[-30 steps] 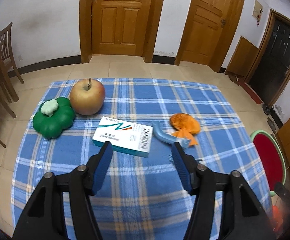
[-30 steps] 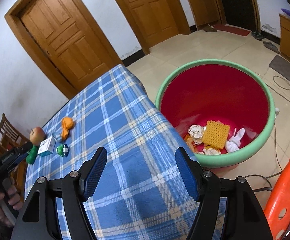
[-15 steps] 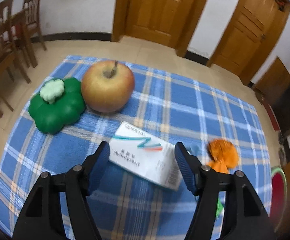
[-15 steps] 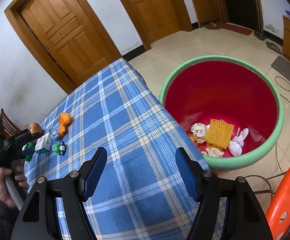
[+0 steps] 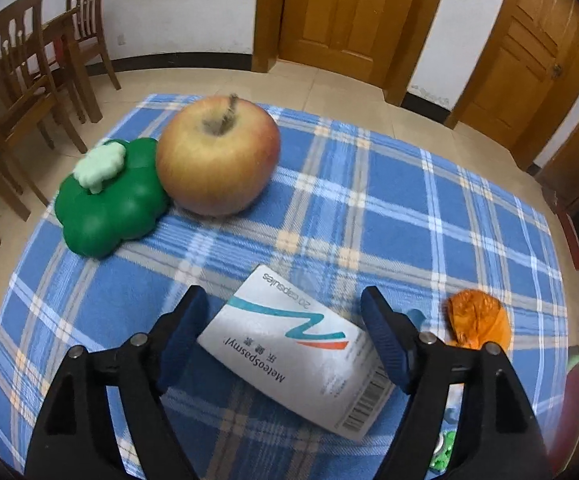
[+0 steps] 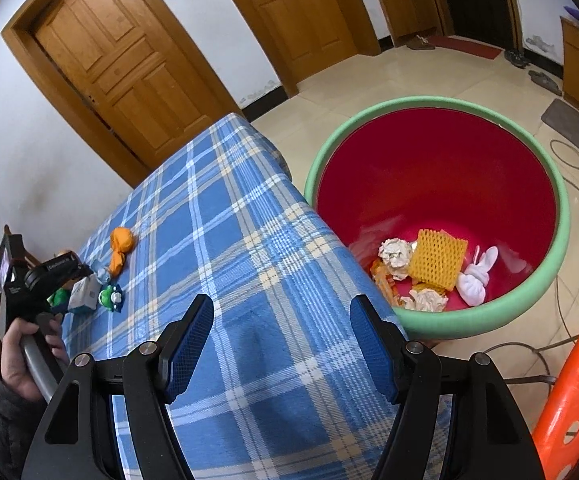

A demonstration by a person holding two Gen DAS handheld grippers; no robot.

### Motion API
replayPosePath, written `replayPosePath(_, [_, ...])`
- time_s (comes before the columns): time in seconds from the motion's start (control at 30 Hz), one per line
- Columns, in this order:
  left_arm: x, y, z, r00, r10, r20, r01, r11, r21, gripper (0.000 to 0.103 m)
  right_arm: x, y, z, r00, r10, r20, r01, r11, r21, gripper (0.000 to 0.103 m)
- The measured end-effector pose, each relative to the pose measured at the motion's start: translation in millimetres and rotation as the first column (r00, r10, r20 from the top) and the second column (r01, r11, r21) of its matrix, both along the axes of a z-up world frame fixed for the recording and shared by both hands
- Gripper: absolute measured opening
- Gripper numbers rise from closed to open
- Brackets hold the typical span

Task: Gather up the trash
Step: 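Grasp the white medicine box with the left tool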

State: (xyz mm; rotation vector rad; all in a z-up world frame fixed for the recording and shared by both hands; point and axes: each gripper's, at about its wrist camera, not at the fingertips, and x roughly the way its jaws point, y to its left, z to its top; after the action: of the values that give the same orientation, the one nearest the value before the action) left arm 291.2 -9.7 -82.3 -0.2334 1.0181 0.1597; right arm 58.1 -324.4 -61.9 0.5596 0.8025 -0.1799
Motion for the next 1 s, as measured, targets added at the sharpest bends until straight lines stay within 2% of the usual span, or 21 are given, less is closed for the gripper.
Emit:
replayPosePath(0.17, [-17,-11,0,0.996,-0.085,0.009,0.085,0.996,0.019,0.078,-2,1,1,1.000,0.002,0.007,-0.002,1.000,0.007,0.072])
replayPosePath(0.33, [-37,-16,3,0.985,-0.174,0.020,0.174,0.985,0.020,0.061,-3,5,4,1.000,0.011,0.015,-0.012,1.000,0.006,0.072])
replayPosePath(0.5, [-56,-12,7,0.964,-0.267,0.021,0.267,0.963,-0.027,0.057,-4,11,9,0.999,0.025,0.025,-0.025,1.000,-0.003,0.072])
replayPosePath(0.67, [-74,-21,13,0.931,-0.363,0.038,0.364,0.931,-0.036,0.059,-4,20,13,0.999,0.039,0.029,-0.038,0.999,-0.015,0.072])
replayPosePath(0.73, [-83,-24,13,0.924,-0.380,0.036,0.382,0.924,-0.031,0.070,-6,22,15,0.999,0.038,0.031,-0.037,0.999,-0.022,0.072])
replayPosePath(0.87, [-91,-30,7,0.920,-0.393,-0.003,0.393,0.920,-0.011,0.073,-11,22,17,0.999,0.032,0.039,-0.031,0.999,-0.025,0.072])
replayPosePath(1.0, [-100,-37,5,0.922,-0.388,0.003,0.388,0.922,0.020,0.075,-16,17,18,0.999,0.020,0.046,-0.019,1.000,-0.016,0.072])
